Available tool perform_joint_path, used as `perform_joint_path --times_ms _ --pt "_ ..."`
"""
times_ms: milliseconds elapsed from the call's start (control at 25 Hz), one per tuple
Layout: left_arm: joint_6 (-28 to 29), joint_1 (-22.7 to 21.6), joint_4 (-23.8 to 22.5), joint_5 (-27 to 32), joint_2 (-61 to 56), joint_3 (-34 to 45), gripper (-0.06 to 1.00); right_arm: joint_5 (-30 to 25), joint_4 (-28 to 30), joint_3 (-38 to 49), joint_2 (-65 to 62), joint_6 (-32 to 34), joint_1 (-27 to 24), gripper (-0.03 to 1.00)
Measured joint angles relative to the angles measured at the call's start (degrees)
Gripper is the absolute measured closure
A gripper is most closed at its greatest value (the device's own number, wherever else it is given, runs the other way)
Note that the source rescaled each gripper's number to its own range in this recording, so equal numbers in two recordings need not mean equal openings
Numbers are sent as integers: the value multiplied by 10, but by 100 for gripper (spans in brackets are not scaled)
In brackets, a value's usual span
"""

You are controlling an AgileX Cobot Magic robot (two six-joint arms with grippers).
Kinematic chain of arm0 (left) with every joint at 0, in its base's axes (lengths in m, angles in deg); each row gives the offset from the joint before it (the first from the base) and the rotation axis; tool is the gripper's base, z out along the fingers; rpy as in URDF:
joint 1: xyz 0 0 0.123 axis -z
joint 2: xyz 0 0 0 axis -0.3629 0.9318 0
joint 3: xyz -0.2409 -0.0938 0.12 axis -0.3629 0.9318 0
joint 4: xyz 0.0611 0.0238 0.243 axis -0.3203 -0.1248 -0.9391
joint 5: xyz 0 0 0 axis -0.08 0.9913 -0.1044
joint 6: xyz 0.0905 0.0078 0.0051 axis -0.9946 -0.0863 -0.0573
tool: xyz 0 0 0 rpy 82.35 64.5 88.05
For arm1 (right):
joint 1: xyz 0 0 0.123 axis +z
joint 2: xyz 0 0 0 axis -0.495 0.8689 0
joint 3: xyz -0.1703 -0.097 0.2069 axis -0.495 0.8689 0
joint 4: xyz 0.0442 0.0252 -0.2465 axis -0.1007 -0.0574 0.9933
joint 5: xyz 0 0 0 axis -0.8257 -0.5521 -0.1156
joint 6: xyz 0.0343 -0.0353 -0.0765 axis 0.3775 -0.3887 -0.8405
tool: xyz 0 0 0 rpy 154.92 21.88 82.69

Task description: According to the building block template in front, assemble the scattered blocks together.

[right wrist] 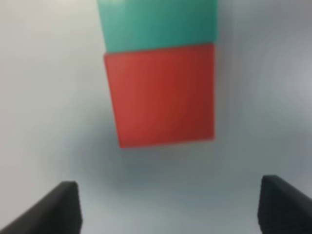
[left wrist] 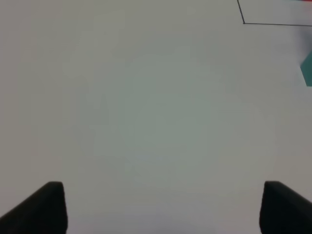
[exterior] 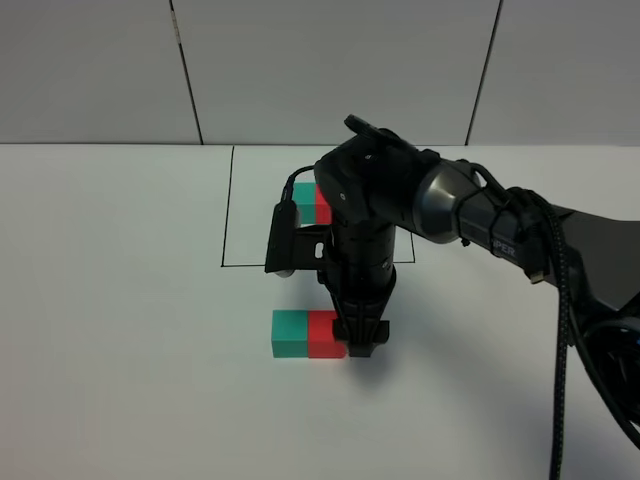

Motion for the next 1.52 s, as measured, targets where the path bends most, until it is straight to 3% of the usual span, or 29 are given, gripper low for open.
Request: perform_joint_path --times_ms 240,400,880,1240,1520 --pt "0 0 0 0 0 0 6 -18 15 0 -57 39 -6 0" --pt "0 0 0 0 0 0 6 -25 9 0 -89 104 -48 0" --pt "0 0 0 0 0 0 6 -25 -49 15 -176 332 -301 0" --pt "0 0 0 0 0 0 6 -5 -52 205 -351 361 -439 0" --pt "0 0 0 0 0 0 6 47 -56 401 -541 383 -458 0"
